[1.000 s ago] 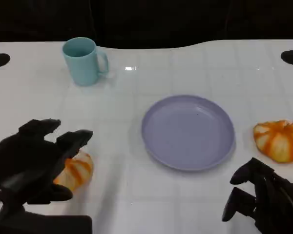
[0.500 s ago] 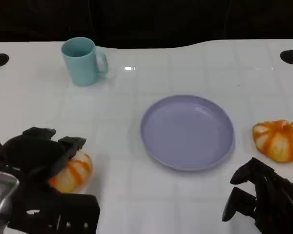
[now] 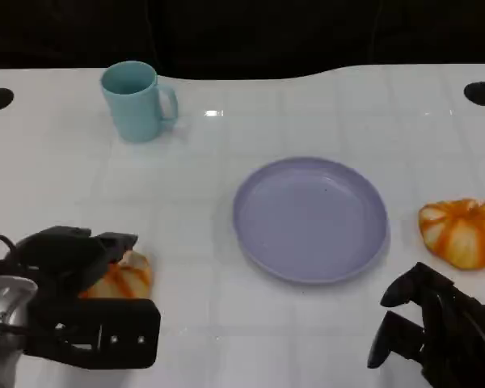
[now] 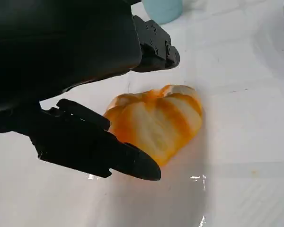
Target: Grasp the bread from the table and place it into the plate.
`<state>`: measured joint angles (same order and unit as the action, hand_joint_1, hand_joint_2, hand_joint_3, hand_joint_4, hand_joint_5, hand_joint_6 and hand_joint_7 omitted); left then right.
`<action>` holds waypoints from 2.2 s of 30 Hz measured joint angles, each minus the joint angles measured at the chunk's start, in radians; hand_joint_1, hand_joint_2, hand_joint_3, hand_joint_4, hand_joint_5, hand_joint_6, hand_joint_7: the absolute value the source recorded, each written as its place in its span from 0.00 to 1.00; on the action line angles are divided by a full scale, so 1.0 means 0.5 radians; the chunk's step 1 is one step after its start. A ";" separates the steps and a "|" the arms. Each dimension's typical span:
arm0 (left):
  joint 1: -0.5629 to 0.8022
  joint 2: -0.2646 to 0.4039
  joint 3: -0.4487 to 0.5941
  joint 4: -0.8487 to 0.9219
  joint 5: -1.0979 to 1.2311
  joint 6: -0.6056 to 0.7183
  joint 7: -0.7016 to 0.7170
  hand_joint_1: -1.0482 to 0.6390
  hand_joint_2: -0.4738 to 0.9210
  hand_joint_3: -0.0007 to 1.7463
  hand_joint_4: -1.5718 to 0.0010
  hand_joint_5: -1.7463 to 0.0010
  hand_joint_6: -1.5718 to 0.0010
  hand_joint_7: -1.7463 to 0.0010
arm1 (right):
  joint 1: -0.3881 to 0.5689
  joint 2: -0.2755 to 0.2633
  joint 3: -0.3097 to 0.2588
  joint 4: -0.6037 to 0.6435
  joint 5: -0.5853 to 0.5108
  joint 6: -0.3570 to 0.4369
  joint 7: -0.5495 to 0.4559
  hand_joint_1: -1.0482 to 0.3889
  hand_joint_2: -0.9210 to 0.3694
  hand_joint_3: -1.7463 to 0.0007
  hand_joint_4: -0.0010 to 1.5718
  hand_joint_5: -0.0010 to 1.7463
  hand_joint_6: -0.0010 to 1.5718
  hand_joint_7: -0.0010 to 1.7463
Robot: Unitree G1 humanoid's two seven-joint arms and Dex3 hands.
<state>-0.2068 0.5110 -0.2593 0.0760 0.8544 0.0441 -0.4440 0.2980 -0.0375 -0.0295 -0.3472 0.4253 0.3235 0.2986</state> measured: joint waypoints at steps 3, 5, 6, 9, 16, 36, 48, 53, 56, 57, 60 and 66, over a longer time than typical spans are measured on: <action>-0.070 0.000 -0.036 0.117 -0.014 0.001 0.006 0.34 0.96 0.01 0.98 0.96 0.92 1.00 | -0.002 0.000 -0.001 -0.001 0.007 0.001 0.002 0.36 0.00 0.74 0.39 1.00 0.25 0.96; -0.119 -0.001 -0.069 0.202 -0.019 -0.011 0.025 0.36 0.96 0.00 0.98 0.96 0.92 1.00 | 0.000 0.000 -0.001 -0.002 0.008 0.002 0.001 0.36 0.00 0.74 0.39 1.00 0.25 0.96; -0.141 -0.002 -0.085 0.250 -0.022 -0.020 0.035 0.36 0.96 0.00 0.97 0.96 0.92 1.00 | 0.001 0.000 0.000 -0.004 0.008 0.003 0.001 0.36 0.00 0.74 0.39 1.00 0.25 0.96; -0.178 -0.006 -0.122 0.350 -0.053 -0.038 0.070 0.39 0.96 0.00 0.96 0.95 0.90 0.99 | 0.003 0.000 -0.001 -0.006 0.008 0.003 0.001 0.36 0.00 0.74 0.39 1.00 0.25 0.96; -0.273 -0.040 -0.152 0.641 -0.180 -0.138 0.217 0.42 0.99 0.01 0.86 0.93 0.80 0.98 | 0.003 0.001 0.002 -0.007 0.004 -0.002 0.001 0.36 0.00 0.73 0.40 1.00 0.24 0.96; -0.414 -0.151 -0.124 1.257 -0.392 -0.602 1.136 0.48 1.00 0.18 0.50 0.00 0.62 0.01 | 0.011 0.001 0.000 -0.032 0.016 0.005 -0.002 0.36 0.00 0.74 0.39 1.00 0.24 0.96; -0.415 -0.271 -0.012 1.255 -0.590 -0.720 1.313 0.52 0.72 0.70 0.48 0.00 0.56 0.00 | 0.012 0.001 -0.010 -0.031 0.015 0.004 -0.002 0.36 0.00 0.74 0.39 1.00 0.25 0.95; -0.416 -0.310 0.010 1.129 -0.668 -0.719 1.263 0.51 0.71 0.71 0.47 0.00 0.55 0.00 | 0.008 0.000 -0.011 -0.027 0.019 0.004 0.003 0.36 0.00 0.74 0.39 1.00 0.24 0.96; -0.418 -0.317 0.010 1.073 -0.688 -0.717 1.224 0.52 0.70 0.71 0.48 0.00 0.56 0.00 | 0.008 0.000 -0.013 -0.020 0.021 0.004 0.003 0.36 0.00 0.75 0.39 1.00 0.24 0.96; -0.423 -0.319 0.010 1.053 -0.694 -0.711 1.211 0.52 0.70 0.70 0.48 0.00 0.56 0.00 | 0.008 0.000 -0.014 -0.018 0.021 0.004 0.004 0.36 0.00 0.75 0.39 1.00 0.24 0.96; -0.462 -0.331 0.010 0.974 -0.695 -0.674 1.163 0.52 0.69 0.69 0.48 0.00 0.57 0.00 | 0.005 0.000 -0.014 -0.004 0.020 0.003 0.010 0.36 0.00 0.74 0.39 1.00 0.25 0.96; -0.591 -0.400 0.000 0.887 -0.695 -0.580 1.075 0.54 0.68 0.66 0.49 0.00 0.57 0.00 | -0.002 -0.001 -0.010 0.019 0.000 -0.015 0.012 0.36 0.00 0.74 0.39 1.00 0.25 0.96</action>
<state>-0.5024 0.3112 -0.2591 0.5194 0.5066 -0.2458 0.0933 0.2968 -0.0378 -0.0347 -0.3377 0.4253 0.3160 0.3048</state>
